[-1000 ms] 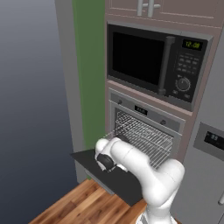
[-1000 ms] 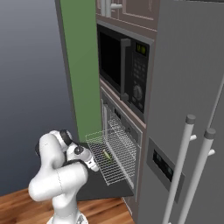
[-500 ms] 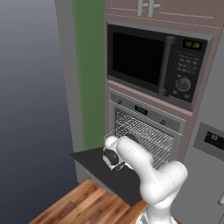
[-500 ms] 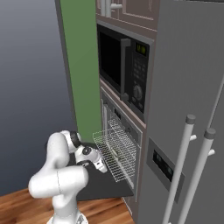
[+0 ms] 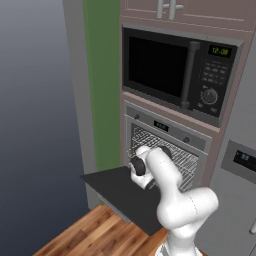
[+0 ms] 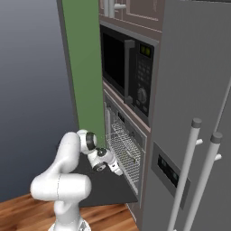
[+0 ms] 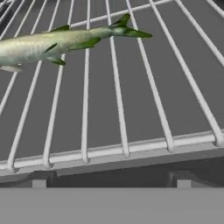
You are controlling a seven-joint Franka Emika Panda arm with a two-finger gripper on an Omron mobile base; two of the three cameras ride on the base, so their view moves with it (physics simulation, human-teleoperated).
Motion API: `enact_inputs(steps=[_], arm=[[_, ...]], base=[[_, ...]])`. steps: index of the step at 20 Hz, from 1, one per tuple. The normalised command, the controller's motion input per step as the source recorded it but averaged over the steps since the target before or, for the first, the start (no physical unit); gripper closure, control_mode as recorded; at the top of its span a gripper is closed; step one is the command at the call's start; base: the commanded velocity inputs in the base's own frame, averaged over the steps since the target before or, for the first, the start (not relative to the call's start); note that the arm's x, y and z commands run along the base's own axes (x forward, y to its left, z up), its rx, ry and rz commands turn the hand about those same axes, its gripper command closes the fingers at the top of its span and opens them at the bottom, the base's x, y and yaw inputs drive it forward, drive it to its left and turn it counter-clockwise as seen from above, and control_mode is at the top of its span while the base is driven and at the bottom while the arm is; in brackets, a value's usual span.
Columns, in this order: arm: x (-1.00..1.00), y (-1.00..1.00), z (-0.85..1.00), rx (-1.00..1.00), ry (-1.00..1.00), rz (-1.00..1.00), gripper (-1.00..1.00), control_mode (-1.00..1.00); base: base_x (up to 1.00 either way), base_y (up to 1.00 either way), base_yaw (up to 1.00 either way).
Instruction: Place the fish on the bottom rack of the oven, and slide the tray back inside. Close the oven door.
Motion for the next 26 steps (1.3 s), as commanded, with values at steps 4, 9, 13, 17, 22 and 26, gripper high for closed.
enact_inputs(steps=[4, 9, 13, 17, 22, 26], arm=[[0.26, -0.68, 0.35, 0.0, 0.0, 0.0, -1.0, -1.0], [-0.11, 0.04, 0.65, -0.02, -0.1, 0.0, -1.0, -1.0], [-0.53, 0.46, 0.79, -0.08, -0.08, 0.0, -1.0, -1.0], [-0.64, 0.74, 0.72, -0.04, 0.0, 0.0, -1.0, -1.0], [-0.38, 0.43, 1.0, 0.0, 0.0, 0.0, -1.0, -1.0], [-0.76, 0.91, 0.81, -0.05, -0.1, 0.0, -1.0, -1.0]], base=[[0.0, 0.0, 0.0], [0.0, 0.0, 0.0], [0.0, 0.0, 0.0], [0.0, 0.0, 0.0], [0.0, 0.0, 0.0], [0.0, 0.0, 0.0]])
